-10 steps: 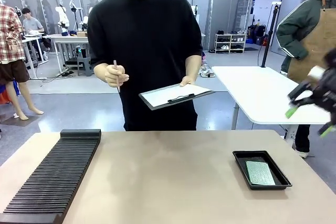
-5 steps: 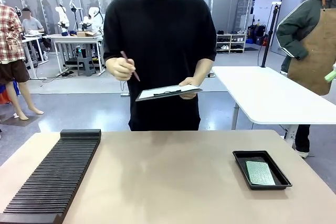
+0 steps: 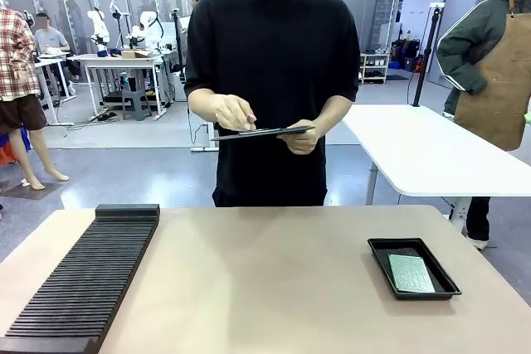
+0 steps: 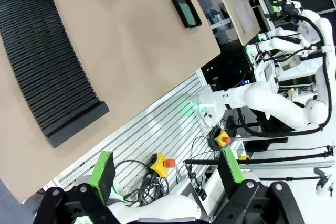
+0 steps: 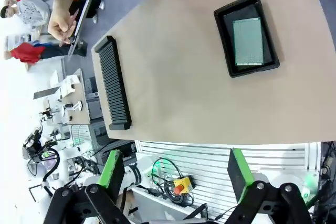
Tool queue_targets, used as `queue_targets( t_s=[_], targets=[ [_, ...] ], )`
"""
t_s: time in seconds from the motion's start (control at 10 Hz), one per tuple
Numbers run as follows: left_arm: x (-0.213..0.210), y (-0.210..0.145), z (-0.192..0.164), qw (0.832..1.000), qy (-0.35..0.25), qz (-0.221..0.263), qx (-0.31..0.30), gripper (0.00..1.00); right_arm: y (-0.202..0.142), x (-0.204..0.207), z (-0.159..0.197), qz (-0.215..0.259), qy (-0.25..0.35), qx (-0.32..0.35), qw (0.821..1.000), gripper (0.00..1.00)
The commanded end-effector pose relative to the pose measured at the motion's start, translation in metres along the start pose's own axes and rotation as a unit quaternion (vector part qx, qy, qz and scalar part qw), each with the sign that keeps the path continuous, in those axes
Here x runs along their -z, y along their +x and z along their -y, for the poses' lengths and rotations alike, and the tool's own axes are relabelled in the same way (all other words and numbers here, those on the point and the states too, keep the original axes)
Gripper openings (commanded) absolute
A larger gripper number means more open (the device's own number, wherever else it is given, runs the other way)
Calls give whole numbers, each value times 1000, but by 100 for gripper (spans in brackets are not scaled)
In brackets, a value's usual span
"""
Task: Inspect the PCB.
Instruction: Place the Blank PCB in the ESD tray.
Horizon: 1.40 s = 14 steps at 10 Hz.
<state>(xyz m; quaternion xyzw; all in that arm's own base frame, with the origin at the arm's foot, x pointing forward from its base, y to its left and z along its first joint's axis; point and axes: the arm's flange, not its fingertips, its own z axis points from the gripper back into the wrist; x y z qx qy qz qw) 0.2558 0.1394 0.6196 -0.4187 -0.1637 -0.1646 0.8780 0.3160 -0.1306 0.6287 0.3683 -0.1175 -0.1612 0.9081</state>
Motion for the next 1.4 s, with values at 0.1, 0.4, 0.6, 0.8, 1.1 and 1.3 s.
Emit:
queue_targets(
  t_s=[0.1, 0.4, 0.6, 0.8, 1.1, 1.3],
  targets=[
    [-1, 2, 3, 1000, 10, -3, -6, 100, 5, -2, -6, 2, -19, 8, 1000, 100],
    [-1, 2, 3, 1000, 10, -3, -6, 100, 5, -2, -6, 2, -19, 8, 1000, 100],
    [-1, 2, 3, 1000, 10, -3, -6, 100, 5, -2, -6, 2, -19, 8, 1000, 100],
    [-1, 2, 3, 1000, 10, -3, -6, 100, 5, -2, -6, 2, -19, 8, 1000, 100],
    [-1, 2, 3, 1000, 10, -3, -6, 100, 5, -2, -6, 2, -19, 8, 1000, 100],
    [-1, 2, 3, 1000, 10, -3, -6, 100, 5, -2, -6, 2, -19, 8, 1000, 100]
  ],
)
